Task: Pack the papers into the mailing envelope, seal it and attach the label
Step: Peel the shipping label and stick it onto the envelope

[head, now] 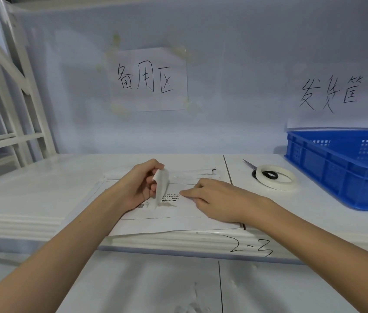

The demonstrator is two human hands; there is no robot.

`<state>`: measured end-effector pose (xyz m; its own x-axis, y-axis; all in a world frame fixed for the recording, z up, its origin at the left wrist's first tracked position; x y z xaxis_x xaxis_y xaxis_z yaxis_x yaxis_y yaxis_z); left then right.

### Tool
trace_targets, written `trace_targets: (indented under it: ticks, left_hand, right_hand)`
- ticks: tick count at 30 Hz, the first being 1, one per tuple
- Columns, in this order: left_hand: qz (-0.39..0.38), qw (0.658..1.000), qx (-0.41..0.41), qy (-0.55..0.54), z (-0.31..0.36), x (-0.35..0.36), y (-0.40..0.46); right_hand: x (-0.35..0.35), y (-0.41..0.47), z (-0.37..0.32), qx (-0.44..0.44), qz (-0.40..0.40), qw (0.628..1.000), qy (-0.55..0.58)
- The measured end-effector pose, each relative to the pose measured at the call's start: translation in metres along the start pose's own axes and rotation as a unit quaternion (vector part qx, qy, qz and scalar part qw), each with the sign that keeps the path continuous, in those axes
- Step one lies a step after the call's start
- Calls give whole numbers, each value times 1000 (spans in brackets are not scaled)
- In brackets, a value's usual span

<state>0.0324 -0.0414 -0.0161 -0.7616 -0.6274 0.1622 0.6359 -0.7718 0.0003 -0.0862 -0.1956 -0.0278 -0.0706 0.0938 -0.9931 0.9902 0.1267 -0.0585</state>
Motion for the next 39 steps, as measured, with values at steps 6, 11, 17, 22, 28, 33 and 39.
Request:
trace_targets:
  ticks: [6, 11, 17, 22, 28, 33, 39]
  left_hand:
    - [-75, 992, 13, 101, 0, 10, 0]
    - [-124, 964, 39, 231, -1, 19, -4]
    - [-127, 943, 29, 306, -5, 22, -4]
    - [-138, 944, 19, 298, -6, 21, -4]
    - [-125, 951, -4, 281, -5, 20, -1]
    - [-76, 961, 7, 265, -6, 18, 1]
    - [-43, 960, 18, 277, -7, 17, 3]
  right_hand:
    - [-11, 6, 8, 28, 28, 990, 135]
    - [-40, 11, -2, 46, 5, 973, 226]
    - [-40, 24, -14, -10, -20, 952, 306]
    - [-33, 29, -10, 21, -39, 938, 344]
    - [-27, 33, 1, 51, 5, 929, 367]
    - [-24, 31, 7, 75, 29, 940, 332]
    - [-18, 27, 5, 69, 67, 964, 247]
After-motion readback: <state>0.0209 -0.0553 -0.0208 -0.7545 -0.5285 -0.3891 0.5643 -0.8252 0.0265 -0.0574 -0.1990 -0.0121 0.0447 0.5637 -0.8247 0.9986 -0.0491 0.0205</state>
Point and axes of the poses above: each hand's wrist, its own y-axis towards the middle knuckle, its own x-axis out of the palm, z = x × y, the point moved 3 cm from there along y, towards the middle knuckle, and after that the axes turned 13 degrees about -z, right-handed, at the moved point
